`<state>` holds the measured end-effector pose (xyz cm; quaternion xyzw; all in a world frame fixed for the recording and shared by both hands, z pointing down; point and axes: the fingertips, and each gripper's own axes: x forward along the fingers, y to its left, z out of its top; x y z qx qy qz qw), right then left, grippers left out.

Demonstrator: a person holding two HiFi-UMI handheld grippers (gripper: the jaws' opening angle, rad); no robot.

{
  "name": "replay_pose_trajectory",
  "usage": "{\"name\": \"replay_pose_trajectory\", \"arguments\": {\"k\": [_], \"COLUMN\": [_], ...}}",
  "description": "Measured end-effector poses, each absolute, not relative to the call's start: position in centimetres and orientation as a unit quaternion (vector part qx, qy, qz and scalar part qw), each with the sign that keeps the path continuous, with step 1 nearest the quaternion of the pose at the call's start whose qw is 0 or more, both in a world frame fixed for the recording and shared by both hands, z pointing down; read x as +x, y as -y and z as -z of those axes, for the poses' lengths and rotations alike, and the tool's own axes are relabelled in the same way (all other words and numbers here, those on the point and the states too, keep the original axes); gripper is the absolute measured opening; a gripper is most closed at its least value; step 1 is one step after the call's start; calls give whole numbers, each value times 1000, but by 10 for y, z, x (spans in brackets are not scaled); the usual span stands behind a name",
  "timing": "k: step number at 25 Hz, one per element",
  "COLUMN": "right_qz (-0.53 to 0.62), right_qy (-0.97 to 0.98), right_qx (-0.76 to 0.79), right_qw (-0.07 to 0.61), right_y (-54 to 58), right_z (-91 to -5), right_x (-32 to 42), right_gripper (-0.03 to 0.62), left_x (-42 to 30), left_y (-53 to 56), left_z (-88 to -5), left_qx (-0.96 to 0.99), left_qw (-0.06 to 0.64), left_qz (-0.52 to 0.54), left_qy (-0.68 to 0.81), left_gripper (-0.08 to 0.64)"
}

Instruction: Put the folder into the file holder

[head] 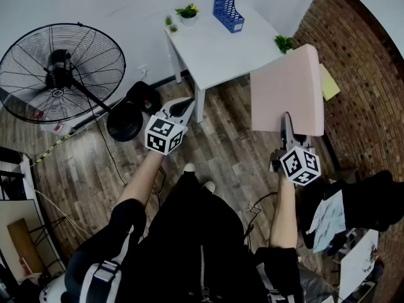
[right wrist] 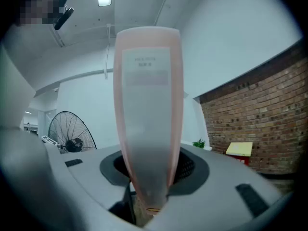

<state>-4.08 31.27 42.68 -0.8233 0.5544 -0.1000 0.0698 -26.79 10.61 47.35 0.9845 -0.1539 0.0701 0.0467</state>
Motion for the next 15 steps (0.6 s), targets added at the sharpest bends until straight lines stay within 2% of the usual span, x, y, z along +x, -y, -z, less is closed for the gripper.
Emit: {"name": "replay_pose_trajectory", "arguments": {"k": [15], "right_qz": [123], "right_qy": [-547], "right_qx": [-826], "right_qw": [65], "right_y": [-331], "right_z": [-451], "right_x": [-13], "right_gripper": [163], "left_x": [-236], "left_y": [-114], "left_z": [-486], "left_qx": [983], "left_qw": [56], "left_qz": [-83], "left_qy": [156], "left_gripper": [25]}}
